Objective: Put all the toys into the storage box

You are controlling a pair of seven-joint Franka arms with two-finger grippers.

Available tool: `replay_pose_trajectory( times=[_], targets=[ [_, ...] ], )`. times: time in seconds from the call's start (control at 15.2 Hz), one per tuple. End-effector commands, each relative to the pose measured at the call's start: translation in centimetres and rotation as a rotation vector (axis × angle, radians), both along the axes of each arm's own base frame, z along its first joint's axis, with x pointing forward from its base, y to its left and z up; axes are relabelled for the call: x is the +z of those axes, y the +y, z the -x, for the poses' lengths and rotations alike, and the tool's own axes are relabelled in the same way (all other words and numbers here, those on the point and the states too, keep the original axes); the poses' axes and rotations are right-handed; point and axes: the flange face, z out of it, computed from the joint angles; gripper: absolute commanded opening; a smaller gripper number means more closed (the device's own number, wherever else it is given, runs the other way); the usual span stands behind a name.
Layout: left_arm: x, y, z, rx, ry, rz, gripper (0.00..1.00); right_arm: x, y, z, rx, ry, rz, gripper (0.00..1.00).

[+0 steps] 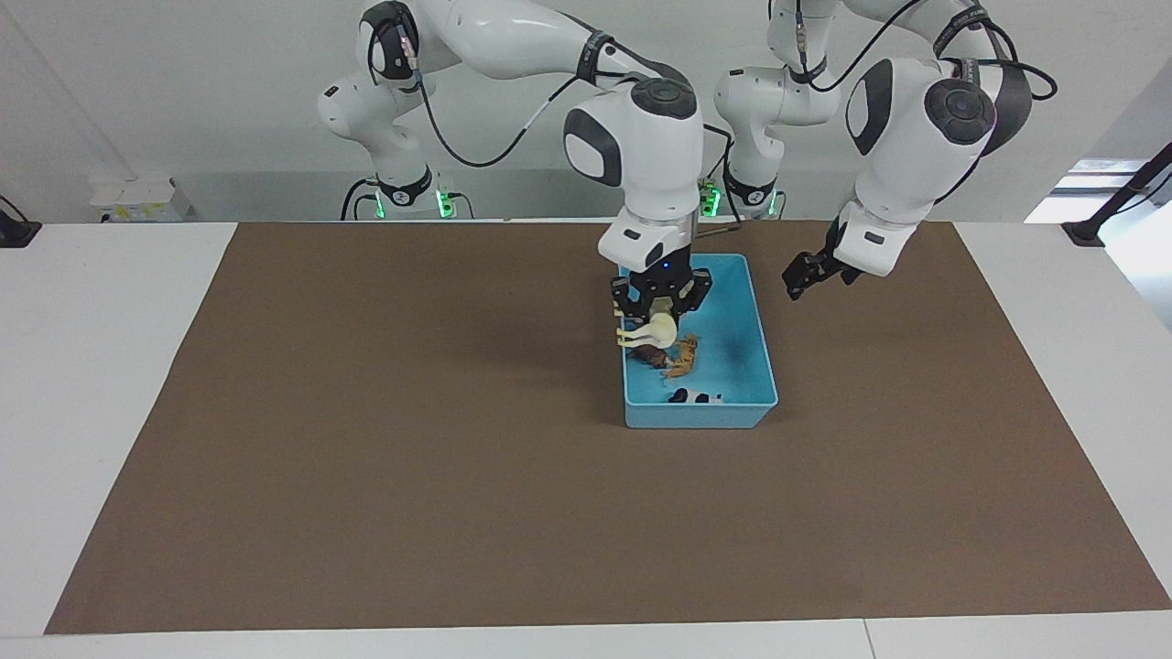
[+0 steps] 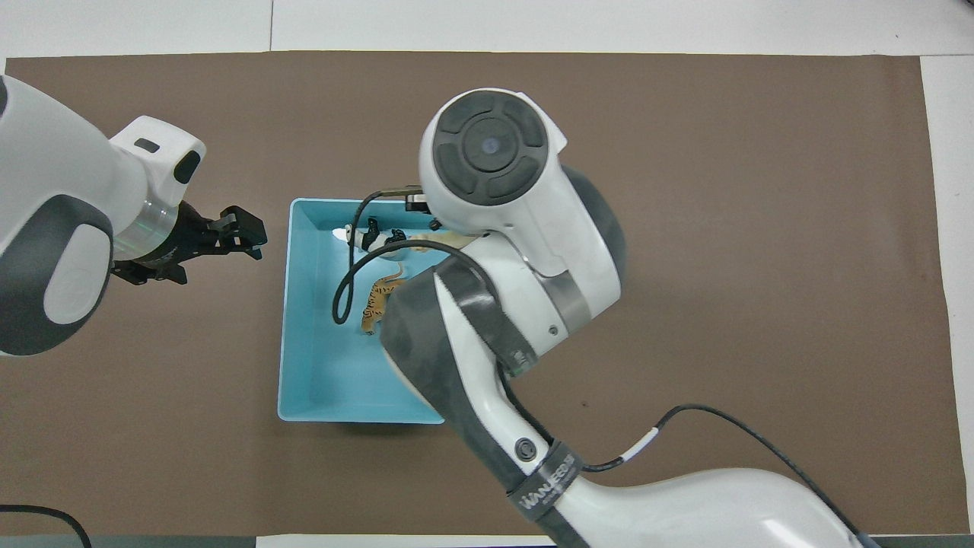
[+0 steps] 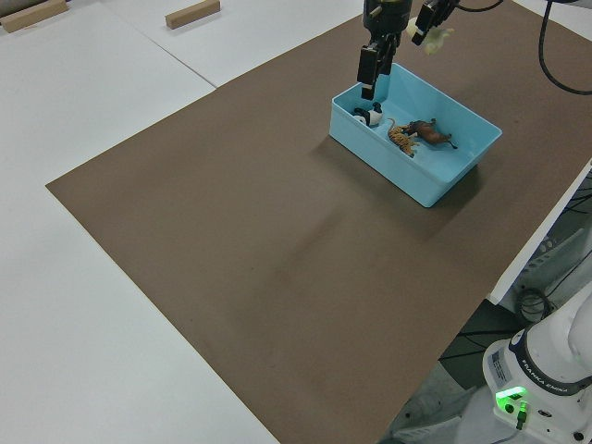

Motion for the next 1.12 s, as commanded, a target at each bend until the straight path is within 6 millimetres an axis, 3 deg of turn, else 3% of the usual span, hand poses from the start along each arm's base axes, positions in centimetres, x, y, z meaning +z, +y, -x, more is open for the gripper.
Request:
replay_pose_trajectory(
  times=[0.0,0.07,0.13,0.39,0.46,0.53,0.59,0.66,0.79,0.92,1.05],
  targets=[
    [1.5,0.8,1.4,-0.008,0.020,0.014,1.00,-3.3,3.4,1.2,0.034,-0.011,-0.003,0.00],
    [1.7,1.1,2.0,-0.024,0.032,0.014,1.00,-4.6,3.5,1.5,0.038,-0.018,-0.007,0.00],
    [1.9,2.7,2.2,-0.057,0.037,0.024,1.00,-5.2,3.3,1.5,0.038,-0.019,-0.006,0.00],
    [2.6,9.6,2.0,-0.156,0.032,0.061,1.00,-5.2,3.4,1.7,0.038,-0.009,-0.005,0.00],
    [2.7,9.9,1.9,-0.163,0.028,0.058,1.00,-5.2,3.4,1.7,0.036,-0.011,-0.006,0.00],
    [2.6,9.8,1.7,-0.168,0.019,0.056,1.00,-5.2,3.4,1.7,0.015,-0.012,-0.007,0.61],
    [2.5,9.4,1.0,-0.176,-0.008,0.053,1.00,-5.2,3.9,2.2,-0.012,-0.006,-0.014,0.94],
    [2.1,9.4,0.4,-0.176,-0.018,0.051,1.00,-5.1,3.9,2.2,-0.023,-0.005,-0.016,1.00],
    [1.7,9.5,-0.5,-0.216,-0.003,0.046,1.00,-5.0,3.8,2.1,-0.029,-0.004,-0.015,1.00],
    [1.9,9.6,0.1,-0.251,0.034,0.053,1.00,-4.9,3.6,2.1,-0.034,0.003,-0.003,1.00],
    [1.9,9.4,0.1,-0.271,0.026,0.055,1.00,-4.5,2.0,0.9,-0.065,0.012,0.027,1.00]
  ],
)
